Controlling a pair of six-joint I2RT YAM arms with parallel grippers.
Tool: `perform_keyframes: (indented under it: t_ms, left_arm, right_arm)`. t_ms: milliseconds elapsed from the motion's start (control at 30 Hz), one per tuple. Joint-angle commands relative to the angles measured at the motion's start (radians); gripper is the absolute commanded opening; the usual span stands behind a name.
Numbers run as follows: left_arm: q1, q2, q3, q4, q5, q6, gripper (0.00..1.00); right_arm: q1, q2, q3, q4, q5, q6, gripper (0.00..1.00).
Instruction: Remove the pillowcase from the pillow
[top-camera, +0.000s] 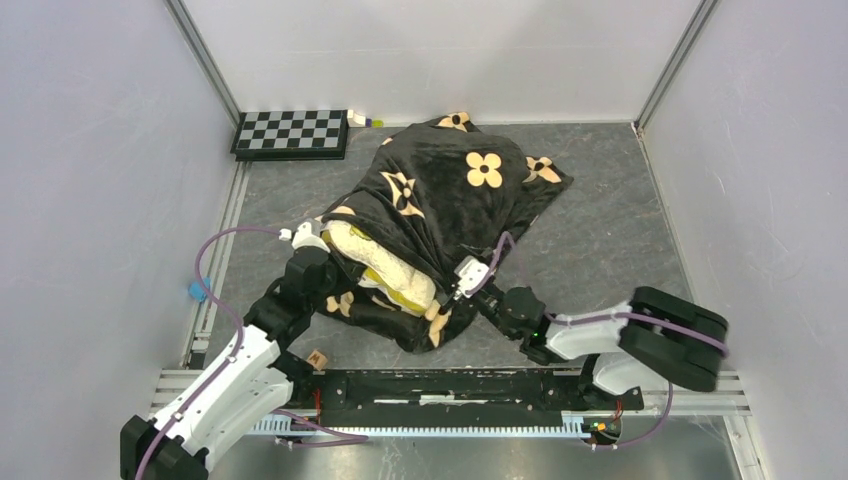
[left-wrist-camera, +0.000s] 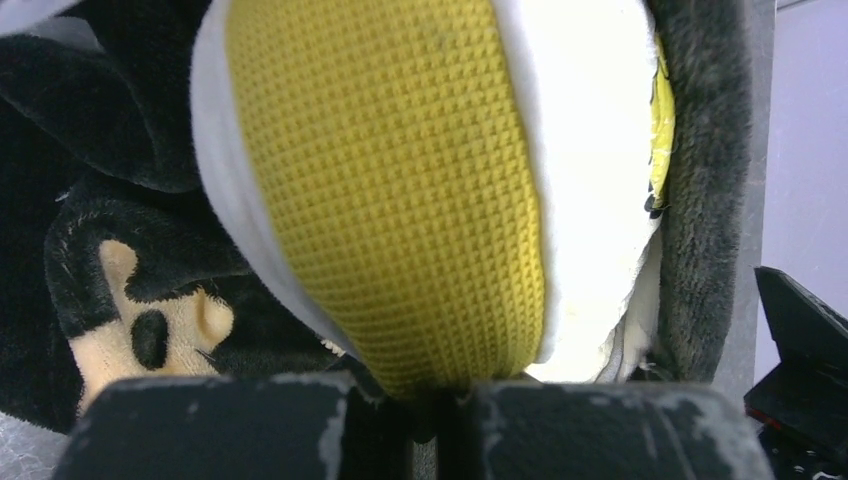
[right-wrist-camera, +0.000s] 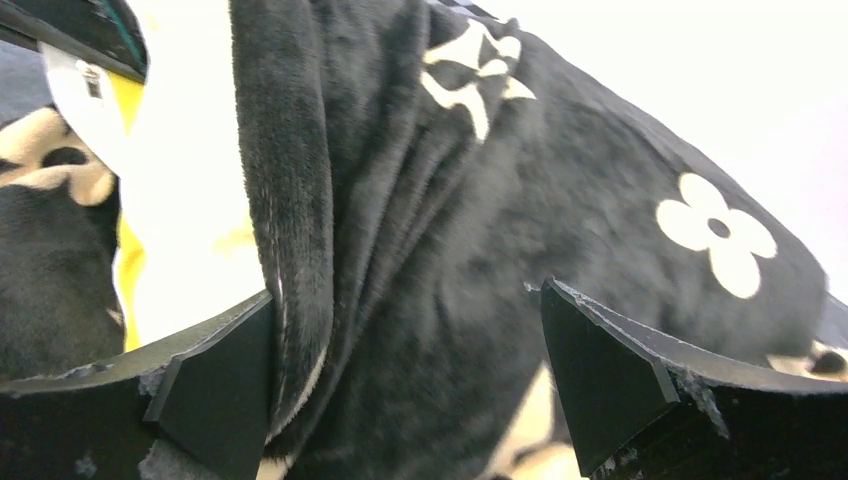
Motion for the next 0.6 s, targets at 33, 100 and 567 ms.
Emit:
perform_keyframes:
  t_ms: [33,100,567]
  left_arm:
    - [-0.005,-0.02,0.066,0.0,0.018,0.031,0.02]
    - [-0.005,-0.025,0.075,-0.007,0.024,0.028,0.02]
    - [-0.005,-0.003,0.155,-0.049,0.04,0.016,0.02]
  right_arm:
    - [0.003,-0.217,-0.067,-0.224,0.162,0.03,0.98]
    - [0.0,-0.28,-0.065,-0.327,0.174,0.049,0.98]
    - [-0.144,-0.6,-0.106,-0.71,0.09,0.347,0.98]
